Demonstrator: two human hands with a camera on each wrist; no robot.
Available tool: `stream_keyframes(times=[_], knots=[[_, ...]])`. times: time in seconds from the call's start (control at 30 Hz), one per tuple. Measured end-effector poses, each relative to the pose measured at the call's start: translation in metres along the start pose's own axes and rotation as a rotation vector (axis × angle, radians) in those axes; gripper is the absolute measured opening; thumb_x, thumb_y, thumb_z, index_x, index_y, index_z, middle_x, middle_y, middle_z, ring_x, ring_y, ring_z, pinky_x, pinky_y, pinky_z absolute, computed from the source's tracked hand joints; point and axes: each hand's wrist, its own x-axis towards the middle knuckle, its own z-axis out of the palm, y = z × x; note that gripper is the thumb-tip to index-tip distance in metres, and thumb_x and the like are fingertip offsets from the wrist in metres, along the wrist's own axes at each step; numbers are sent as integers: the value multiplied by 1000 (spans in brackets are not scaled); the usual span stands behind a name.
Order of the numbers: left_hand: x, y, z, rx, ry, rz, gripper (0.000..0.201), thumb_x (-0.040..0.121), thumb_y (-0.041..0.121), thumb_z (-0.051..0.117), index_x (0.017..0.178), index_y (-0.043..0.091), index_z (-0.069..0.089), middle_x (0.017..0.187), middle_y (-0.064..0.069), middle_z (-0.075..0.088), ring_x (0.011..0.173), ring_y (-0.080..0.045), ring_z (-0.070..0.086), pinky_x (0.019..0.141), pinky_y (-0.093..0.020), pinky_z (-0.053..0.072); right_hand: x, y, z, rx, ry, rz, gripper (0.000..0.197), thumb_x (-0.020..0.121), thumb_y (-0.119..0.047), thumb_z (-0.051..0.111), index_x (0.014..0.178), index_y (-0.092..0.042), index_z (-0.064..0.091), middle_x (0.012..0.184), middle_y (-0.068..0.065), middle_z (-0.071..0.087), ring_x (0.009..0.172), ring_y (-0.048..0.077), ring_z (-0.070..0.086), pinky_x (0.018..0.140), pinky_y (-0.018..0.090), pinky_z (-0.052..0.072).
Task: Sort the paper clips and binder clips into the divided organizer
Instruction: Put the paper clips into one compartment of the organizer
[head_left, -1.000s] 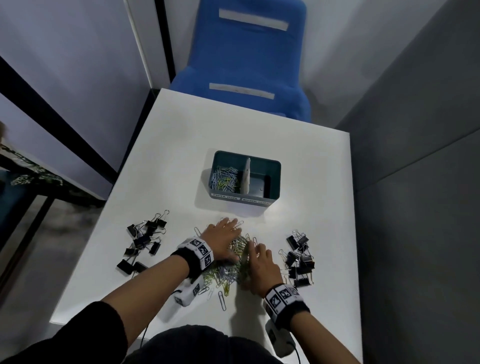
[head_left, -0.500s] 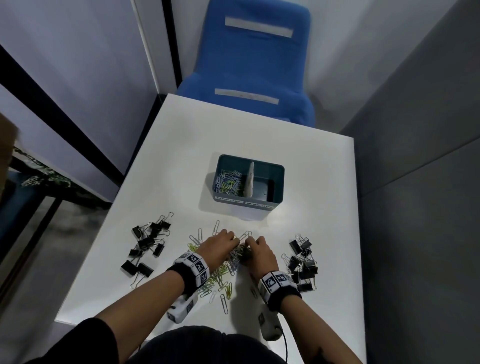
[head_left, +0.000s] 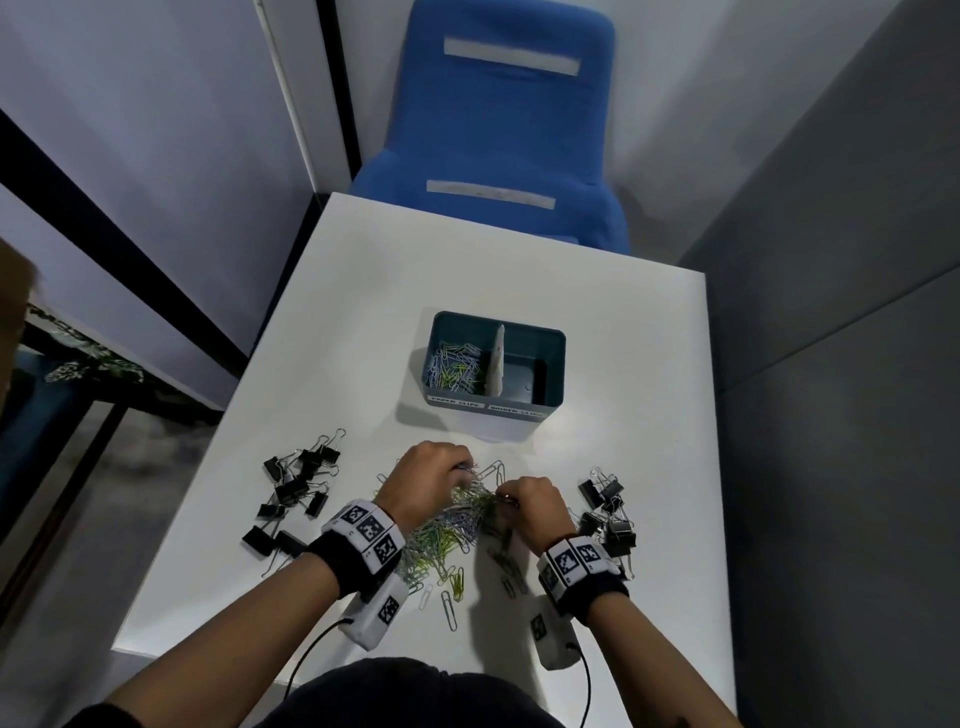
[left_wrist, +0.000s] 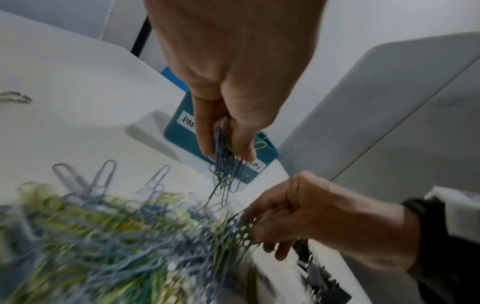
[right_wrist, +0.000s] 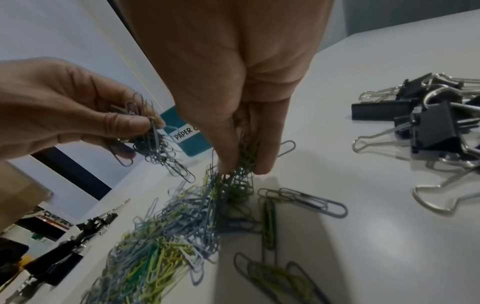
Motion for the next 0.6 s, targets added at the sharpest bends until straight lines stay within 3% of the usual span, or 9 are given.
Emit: stream_keyframes(times=[0.13,0.23,0.3,0.43,0.6], knots=[[11,26,-34,-52,71,16,13,88,21,68,98,15,72,90,5,70,77,-5,64,73,-21,50,-6,-2,-11,56,46,-17,8,78,-14,66,81,-20,72,77,4,70,75,24,62,61,24,34],[30,43,-66,-29,148,68,9,89,20,66,94,15,72,85,5,70,60,8,55,59,-14,44,-10,-5,-22,84,65,-50,9,77,-14,67,81,-20,73,77,3,71,75,21,63,64,23,40],[47,51,-86,6,206,101,7,88,19,67,91,15,72,81,4,70,57,6,54,57,-13,39,-12,-10,-33,72,74,-86,8,78,-16,68,82,-20,73,78,2,72,75,20,64,66,23,44],[78,57,-107,33,280,76,10,85,19,70,93,14,73,83,-2,72,72,-15,64,70,-31,54,-16,-27,-62,52,125,-171,6,78,-15,69,77,-19,72,74,1,72,70,19,63,65,27,50],[84,41,-101,46,224,12,33,83,28,74,113,16,69,108,-6,72,96,-21,67,86,-38,54,-13,-52,-111,84,207,-274,9,78,-11,69,70,-15,68,68,-3,67,63,14,58,61,28,48]])
